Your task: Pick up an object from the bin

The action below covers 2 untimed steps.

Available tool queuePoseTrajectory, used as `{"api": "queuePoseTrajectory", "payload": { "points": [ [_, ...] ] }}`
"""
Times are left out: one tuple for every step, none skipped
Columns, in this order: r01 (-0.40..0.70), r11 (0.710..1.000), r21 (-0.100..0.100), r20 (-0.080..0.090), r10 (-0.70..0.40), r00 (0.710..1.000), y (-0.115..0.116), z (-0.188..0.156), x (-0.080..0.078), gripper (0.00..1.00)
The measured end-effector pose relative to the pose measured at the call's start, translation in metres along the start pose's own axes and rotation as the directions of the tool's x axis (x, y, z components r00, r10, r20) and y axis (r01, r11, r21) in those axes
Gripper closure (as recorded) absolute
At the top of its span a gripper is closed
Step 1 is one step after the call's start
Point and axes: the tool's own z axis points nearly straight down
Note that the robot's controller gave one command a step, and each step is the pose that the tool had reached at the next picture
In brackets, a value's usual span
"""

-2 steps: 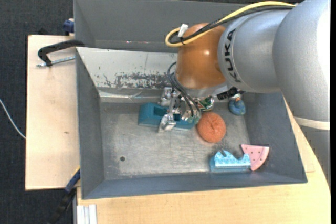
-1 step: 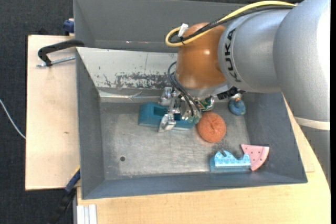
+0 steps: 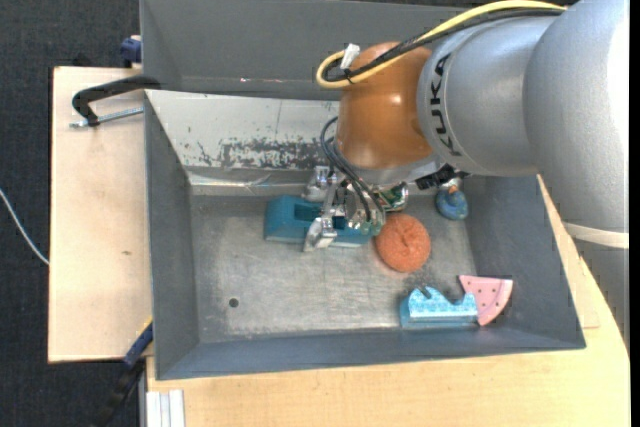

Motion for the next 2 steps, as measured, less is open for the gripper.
{"api": "queuePoseTrajectory", "payload": {
  "points": [
    [0.0,1.0,0.002,-0.002,0.0,1.0,-0.0002,-0.0069,0.0003,1.0],
    [0.0,1.0,0.002,-0.003,0.0,1.0,0.0,-0.0125,0.0007,1.0]
  ]
}}
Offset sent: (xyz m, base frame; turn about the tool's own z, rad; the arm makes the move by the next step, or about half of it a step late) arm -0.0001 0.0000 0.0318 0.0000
